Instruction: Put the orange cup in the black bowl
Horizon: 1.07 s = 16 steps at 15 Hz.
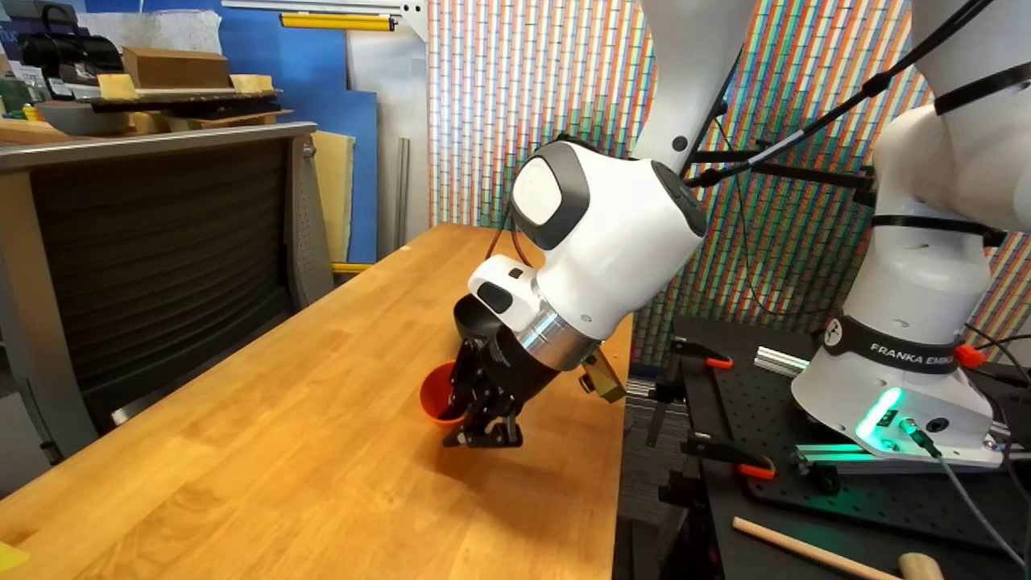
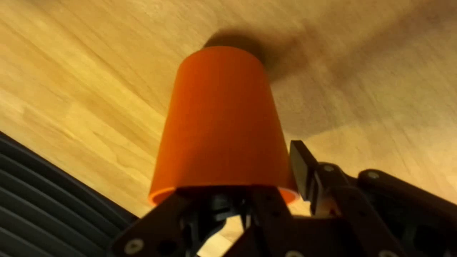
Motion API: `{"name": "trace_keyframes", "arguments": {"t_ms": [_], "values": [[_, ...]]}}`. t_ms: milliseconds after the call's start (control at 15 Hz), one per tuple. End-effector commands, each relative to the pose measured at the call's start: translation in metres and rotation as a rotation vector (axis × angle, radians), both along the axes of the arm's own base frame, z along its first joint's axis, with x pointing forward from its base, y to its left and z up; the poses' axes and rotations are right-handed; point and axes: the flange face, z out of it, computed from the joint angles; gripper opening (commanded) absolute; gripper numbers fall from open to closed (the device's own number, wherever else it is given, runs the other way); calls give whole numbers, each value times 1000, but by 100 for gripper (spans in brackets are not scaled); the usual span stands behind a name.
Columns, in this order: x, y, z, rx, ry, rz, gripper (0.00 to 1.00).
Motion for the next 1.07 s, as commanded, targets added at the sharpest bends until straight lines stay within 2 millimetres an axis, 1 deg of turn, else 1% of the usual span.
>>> {"name": "trace_keyframes", "arguments": {"t_ms": [0,67,133,200,333,533,600,733,867,933,1000], "values": [[9,-7,-4,19,-68,-23,2],[10,-10,-1,20,-88,-33,3],[11,-13,5,22,-118,-48,1],[12,-16,10,23,-132,-71,5],[18,-23,26,32,-203,-144,5],[29,-38,64,55,-308,-244,5],[33,-45,81,70,-338,-277,5],[41,-63,111,82,-404,-339,5],[48,-90,136,65,-471,-404,5],[51,-106,146,49,-500,-442,5],[53,-125,149,20,-518,-486,5]]}}
